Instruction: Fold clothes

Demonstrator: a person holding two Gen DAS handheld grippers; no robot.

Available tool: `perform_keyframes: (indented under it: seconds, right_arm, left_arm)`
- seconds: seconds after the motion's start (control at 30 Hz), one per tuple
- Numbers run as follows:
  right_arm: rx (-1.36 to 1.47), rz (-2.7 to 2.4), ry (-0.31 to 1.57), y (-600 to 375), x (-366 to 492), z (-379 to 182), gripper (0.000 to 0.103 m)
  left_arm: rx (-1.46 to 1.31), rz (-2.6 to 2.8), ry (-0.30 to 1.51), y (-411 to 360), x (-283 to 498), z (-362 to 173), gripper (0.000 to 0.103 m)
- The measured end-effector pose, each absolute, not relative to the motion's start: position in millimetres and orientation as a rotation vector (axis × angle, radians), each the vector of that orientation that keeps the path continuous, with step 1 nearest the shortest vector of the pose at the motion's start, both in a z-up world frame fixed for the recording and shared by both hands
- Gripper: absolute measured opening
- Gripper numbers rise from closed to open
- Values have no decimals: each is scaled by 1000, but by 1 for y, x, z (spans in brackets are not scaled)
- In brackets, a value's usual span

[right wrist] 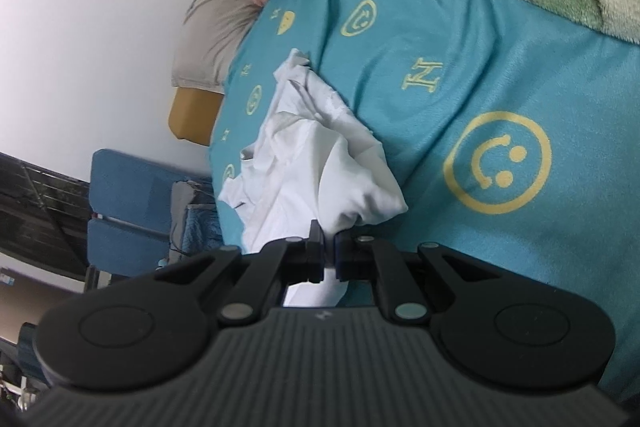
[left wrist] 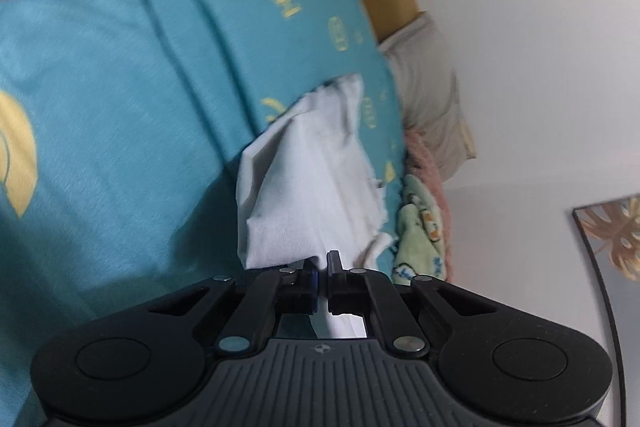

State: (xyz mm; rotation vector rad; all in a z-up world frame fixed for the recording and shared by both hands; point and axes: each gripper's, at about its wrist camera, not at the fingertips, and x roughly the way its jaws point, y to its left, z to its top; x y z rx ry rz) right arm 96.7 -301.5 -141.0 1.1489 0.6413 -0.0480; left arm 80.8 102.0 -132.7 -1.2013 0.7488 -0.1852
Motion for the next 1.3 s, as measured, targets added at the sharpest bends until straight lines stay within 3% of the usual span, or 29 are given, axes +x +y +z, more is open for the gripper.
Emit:
perform_keyframes:
  seconds: [0.37,0.7,1.03,1.3]
  right_arm:
    - [1078,50,477,-291,45,-40,7]
    - [1115,86,491,-293,-55,-21,8]
    - [1061,22,576,-297,68,-40,8]
    - [1033,-39,642,-302,156,-92,9]
  left_arm:
    - [-1068,-285,625,107,24,-13,3]
    - [-1155,-347,678,126,-57,0,3]
    - [-938,-216,721,91,65,-7,5]
    - [-805,-169,760,66,160,-52,5]
